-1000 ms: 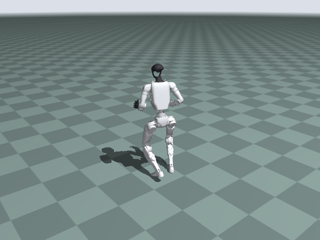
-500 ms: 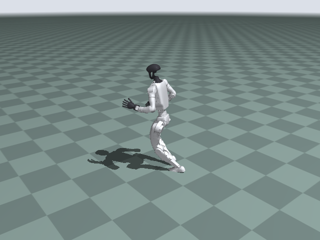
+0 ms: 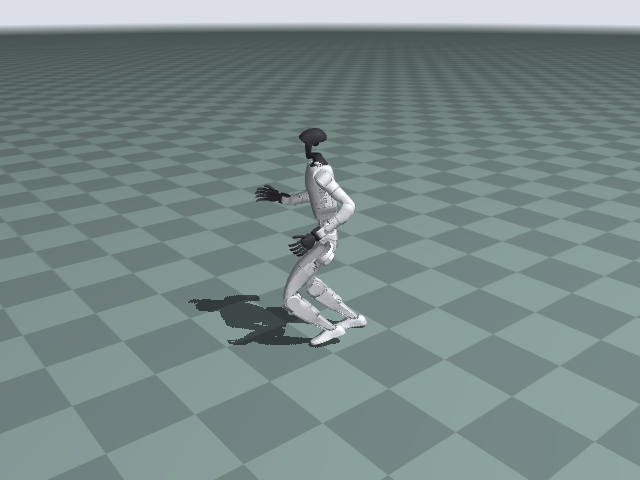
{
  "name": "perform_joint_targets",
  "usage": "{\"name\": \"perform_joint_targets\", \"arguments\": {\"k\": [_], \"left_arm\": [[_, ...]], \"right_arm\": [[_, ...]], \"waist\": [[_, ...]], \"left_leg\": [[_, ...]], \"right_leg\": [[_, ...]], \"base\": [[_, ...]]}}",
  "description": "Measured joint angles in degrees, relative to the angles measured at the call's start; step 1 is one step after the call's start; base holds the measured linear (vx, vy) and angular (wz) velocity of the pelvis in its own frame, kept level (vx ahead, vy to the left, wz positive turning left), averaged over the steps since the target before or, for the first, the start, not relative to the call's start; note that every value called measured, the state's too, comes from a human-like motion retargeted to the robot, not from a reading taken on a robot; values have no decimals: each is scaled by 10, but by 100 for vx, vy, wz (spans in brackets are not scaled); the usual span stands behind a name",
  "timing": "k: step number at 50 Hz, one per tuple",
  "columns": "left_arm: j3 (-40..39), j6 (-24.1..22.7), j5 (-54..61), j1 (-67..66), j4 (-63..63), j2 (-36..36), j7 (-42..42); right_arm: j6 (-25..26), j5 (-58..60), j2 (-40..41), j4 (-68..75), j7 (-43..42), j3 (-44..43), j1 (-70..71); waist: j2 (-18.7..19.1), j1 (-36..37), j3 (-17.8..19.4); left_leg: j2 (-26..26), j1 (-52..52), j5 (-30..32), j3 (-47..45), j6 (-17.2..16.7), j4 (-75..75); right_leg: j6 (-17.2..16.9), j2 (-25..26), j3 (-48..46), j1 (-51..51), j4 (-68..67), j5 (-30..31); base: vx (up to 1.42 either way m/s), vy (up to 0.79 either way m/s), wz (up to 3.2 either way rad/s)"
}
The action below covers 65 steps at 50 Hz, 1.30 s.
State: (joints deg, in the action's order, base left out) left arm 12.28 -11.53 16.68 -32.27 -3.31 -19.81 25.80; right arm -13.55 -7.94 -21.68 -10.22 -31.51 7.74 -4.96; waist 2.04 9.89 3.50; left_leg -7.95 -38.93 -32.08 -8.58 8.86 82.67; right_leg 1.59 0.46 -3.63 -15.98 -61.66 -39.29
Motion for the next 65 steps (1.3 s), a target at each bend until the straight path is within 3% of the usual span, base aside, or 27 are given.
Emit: {"name": "perform_joint_targets", "arguments": {"k": [5, 9, 11, 14, 18, 22, 27, 30, 33, 37, 40, 42, 46, 50, 53, 55, 59, 62, 65], "left_arm": [[-72, -22, 38, -138, -44, -12, -8], [-87, -23, 20, -133, -55, 3, 0], [-85, -20, -6, -84, -53, 13, 15], [-70, -20, -48, 50, -38, 30, 50], [-40, -35, -57, 248, -47, 43, 88], [-18, -71, -27, 366, -131, 29, 94], [34, -119, 27, 374, -210, 0, 83], [66, -118, 45, 328, -198, -3, 63], [73, -81, 53, 250, -122, 9, 47], [26, -16, 28, 138, 66, 40, 37], [-33, -9, 20, 32, 143, 40, 29], [-79, -22, 45, -53, 130, 23, 18], [-158, -49, 108, -171, 74, 8, 0], [-172, -59, 112, -150, 34, 32, -5], [-140, -50, 67, 1, 11, 46, 13], [-107, -44, 45, 130, -18, 41, 20], [-64, -81, 28, 323, -152, -2, 16], [-45, -124, 12, 374, -227, -37, 24], [-41, -132, -3, 352, -237, -70, 18]], "right_arm": [[-12, 9, 1, -68, 8, 6, 88], [-7, 14, 17, -55, 48, 34, 77], [-2, 9, 35, -18, 67, 51, 47], [0, -8, 62, 68, 86, 76, -14], [-20, -49, 63, 132, 105, 92, -114], [-43, -94, 22, 76, 127, 75, -227], [-57, -132, -8, -9, 129, 49, -319], [-58, -139, -6, -41, 115, 44, -328], [-55, -123, 5, -57, 87, 36, -296], [-40, -48, 26, -49, 16, -5, -160], [-30, 16, 31, -70, -42, -55, -27], [-32, 44, 30, -102, -61, -83, 39], [-32, 74, 18, -136, -61, -97, 105], [-16, 78, 21, -90, -9, -65, 66], [-4, 71, 32, 29, 52, -7, 5], [-3, 63, 28, 98, 100, 40, -42], [-20, 29, -37, 58, 180, 79, -177], [-33, -4, -80, -13, 205, 58, -276], [-37, -22, -95, -63, 200, 20, -337]], "waist": [[-65, 44, -24], [-94, 41, -24], [-106, 32, -19], [-118, 11, -9], [-108, -35, -7], [-81, -92, -18], [-38, -129, -37], [-13, -116, -40], [-10, -84, -37], [-24, -24, -25], [-51, 23, -23], [-80, 45, -34], [-130, 64, -71], [-162, 41, -81], [-174, -4, -70], [-167, -47, -68], [-116, -138, -80], [-60, -176, -91], [-6, -167, -100]], "left_leg": [[115, 12, 22, -44, -3, -258], [183, 47, -19, -62, 49, -231], [204, 71, -60, -62, 61, -199], [229, 122, -104, -50, 61, -177], [248, 205, -128, -21, 61, -208], [222, 287, -100, 12, 21, -268], [150, 317, 87, 62, -77, -240], [97, 286, 167, 74, -103, -131], [30, 235, 143, 47, -68, 9], [-42, 113, 36, 9, 2, 130], [-25, 5, 0, -21, 20, 82], [13, -43, 4, -47, 14, -31], [97, -63, 45, -83, 0, -249], [167, -39, 28, -76, 52, -212], [201, 23, -14, -44, 61, -203], [207, 78, -22, -8, 47, -227], [130, 178, 21, 53, -33, -258], [30, 211, 96, 72, -91, -223], [-73, 218, 112, 95, -107, -124]], "right_leg": [[-60, -139, 6, 58, -54, 148], [-54, -215, 32, 43, -208, 251], [-34, -242, 43, 13, -288, 262], [-1, -254, 55, -56, -373, 211], [20, -219, 51, -174, -386, 126], [-7, -130, 36, -262, -272, 115], [-82, 30, 55, -271, -44, 208], [-96, 87, 61, -246, 12, 248], [-58, 80, 40, -213, -28, 182], [-2, 18, 0, -132, -72, 47], [-3, -25, -4, -65, -64, -4], [-22, -51, 8, -23, -41, -3], [-49, -128, -6, 26, -50, 106], [-53, -183, 15, -1, -218, 259], [-26, -217, 31, -95, -340, 263], [-14, -216, 35, -170, -370, 236], [-30, -156, 27, -287, -266, 257], [-84, -68, 28, -329, -89, 374], [-131, 30, 23, -341, 30, 474]], "base": [[94, 39, 36], [83, 27, 66], [80, 14, 66], [80, 14, 67], [86, 19, 65], [94, 9, 60], [89, 1, 58], [79, 1, 71], [80, 2, 92], [87, 8, 113], [98, 17, 120], [106, 20, 127], [106, 14, 119], [100, -5, 110], [99, -20, 61], [101, -29, 37], [101, -43, 10], [91, -49, -57], [78, -44, -121]]}}
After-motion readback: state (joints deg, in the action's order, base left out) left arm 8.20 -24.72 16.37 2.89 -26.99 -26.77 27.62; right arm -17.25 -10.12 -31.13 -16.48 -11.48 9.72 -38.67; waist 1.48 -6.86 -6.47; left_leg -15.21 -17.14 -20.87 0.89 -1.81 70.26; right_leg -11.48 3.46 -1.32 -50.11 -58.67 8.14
